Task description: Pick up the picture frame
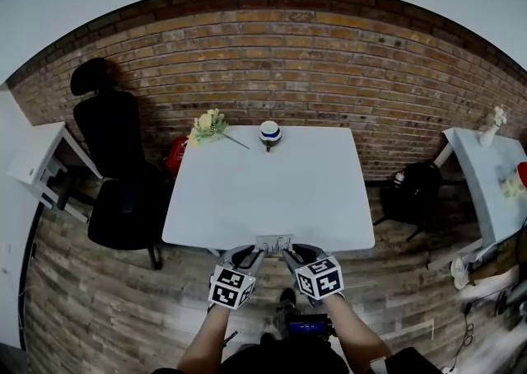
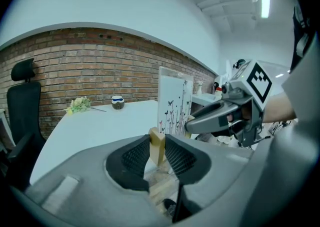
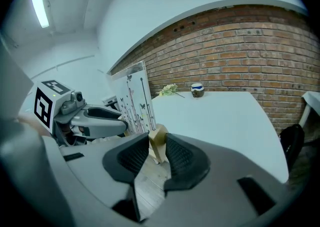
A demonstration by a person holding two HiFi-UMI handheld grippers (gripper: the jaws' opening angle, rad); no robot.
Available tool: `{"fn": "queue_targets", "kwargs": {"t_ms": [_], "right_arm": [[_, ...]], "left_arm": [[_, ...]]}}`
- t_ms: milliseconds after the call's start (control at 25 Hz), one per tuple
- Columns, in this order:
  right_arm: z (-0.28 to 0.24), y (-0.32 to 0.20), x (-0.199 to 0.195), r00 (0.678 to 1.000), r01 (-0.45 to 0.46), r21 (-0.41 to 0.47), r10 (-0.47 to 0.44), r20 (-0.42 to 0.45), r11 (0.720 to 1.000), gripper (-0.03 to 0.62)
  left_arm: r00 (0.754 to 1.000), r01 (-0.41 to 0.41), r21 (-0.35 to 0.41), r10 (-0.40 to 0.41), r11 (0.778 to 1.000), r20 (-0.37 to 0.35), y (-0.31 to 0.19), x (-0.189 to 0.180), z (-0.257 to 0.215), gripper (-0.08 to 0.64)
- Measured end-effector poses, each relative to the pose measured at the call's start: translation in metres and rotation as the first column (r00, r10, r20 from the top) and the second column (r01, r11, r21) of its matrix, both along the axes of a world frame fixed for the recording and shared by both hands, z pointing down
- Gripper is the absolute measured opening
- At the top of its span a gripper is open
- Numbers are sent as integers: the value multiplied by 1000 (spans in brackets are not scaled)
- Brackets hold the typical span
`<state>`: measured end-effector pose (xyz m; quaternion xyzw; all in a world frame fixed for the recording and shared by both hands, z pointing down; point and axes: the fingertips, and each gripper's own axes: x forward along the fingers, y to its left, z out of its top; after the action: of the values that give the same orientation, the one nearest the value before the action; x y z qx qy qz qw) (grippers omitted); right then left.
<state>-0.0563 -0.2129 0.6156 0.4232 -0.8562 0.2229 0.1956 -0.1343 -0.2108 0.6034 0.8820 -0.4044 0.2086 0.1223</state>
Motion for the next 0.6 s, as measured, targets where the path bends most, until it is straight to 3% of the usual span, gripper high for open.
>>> {"fn": "queue_targets", "kwargs": {"t_ms": [240,600], "right_arm": [[-2,64,-8,1000,-7,4,7,-13,1000,112],[-2,130,10,997,-37,-14,36,-64,999,110]], "left_arm": [[1000,-10,0,10,1000,-14,63,-8,0,103],[997,-50,-13,50,999,-56,125,9,3,103]]}}
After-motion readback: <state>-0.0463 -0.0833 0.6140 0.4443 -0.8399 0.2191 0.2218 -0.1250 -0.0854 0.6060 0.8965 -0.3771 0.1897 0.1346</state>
